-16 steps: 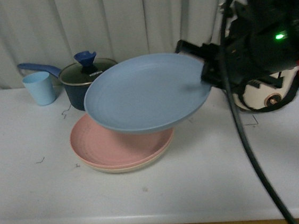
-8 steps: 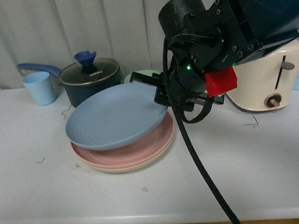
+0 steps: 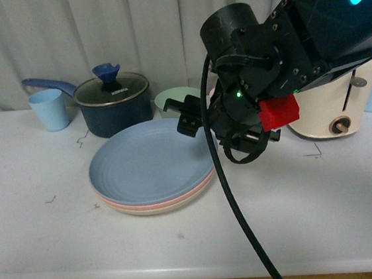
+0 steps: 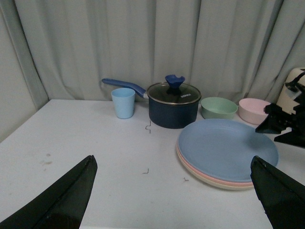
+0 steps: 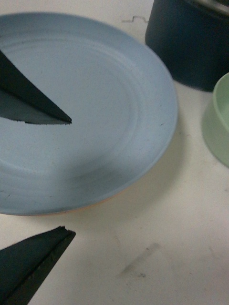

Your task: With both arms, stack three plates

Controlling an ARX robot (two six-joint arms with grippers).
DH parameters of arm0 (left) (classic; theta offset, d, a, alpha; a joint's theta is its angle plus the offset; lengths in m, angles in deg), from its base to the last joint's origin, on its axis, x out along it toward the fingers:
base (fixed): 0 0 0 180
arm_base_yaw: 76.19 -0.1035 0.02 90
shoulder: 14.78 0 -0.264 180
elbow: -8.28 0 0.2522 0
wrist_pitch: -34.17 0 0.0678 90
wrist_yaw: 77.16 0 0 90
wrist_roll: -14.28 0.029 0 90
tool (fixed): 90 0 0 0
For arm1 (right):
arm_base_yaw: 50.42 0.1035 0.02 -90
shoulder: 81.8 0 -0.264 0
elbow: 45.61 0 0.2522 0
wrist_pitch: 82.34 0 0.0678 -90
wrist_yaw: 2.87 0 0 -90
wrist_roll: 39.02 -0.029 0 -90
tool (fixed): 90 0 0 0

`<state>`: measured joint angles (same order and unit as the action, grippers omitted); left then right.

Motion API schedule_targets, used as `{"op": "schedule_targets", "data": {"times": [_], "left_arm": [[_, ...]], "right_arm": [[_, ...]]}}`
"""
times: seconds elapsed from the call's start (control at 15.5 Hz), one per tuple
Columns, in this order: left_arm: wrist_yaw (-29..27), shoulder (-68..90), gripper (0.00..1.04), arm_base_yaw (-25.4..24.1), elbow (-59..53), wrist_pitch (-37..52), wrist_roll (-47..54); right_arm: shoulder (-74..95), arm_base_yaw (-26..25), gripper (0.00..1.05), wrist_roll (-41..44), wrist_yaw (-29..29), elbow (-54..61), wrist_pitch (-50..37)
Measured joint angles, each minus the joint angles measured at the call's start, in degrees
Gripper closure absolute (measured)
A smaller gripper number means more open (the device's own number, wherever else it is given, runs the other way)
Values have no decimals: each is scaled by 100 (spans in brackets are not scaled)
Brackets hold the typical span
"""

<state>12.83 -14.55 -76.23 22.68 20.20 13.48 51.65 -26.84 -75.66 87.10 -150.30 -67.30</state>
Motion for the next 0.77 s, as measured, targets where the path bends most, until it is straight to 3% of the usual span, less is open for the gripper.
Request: {"op": "schedule_targets", "data": {"times": [0.19,0.32,0.39,0.45,0.51,0.64,0.77], "left_arm": [[0,0,7,0,0,0,0],[0,0,7,0,0,0,0],[2,0,7,0,0,0,0],[-2,0,7,0,0,0,0],[-2,0,7,0,0,0,0],[4,0,7,0,0,0,2],[2,0,7,0,0,0,0]], "right_arm": [[-1141,-280,6,22,-149,914,-752],[-2044,-566,8,81,-245,1648,-1399],[-2450,-682,19,859,688,2524,-3176],[-3088,-911,32,1895,1097,3648,-4319],[-3805,-1252,43,2597,1023,4583,-4911],[-5333,-1700,69,3340,898,5991,-5506],[-5685,-1692,92,3536,621,6848,-5510]]}}
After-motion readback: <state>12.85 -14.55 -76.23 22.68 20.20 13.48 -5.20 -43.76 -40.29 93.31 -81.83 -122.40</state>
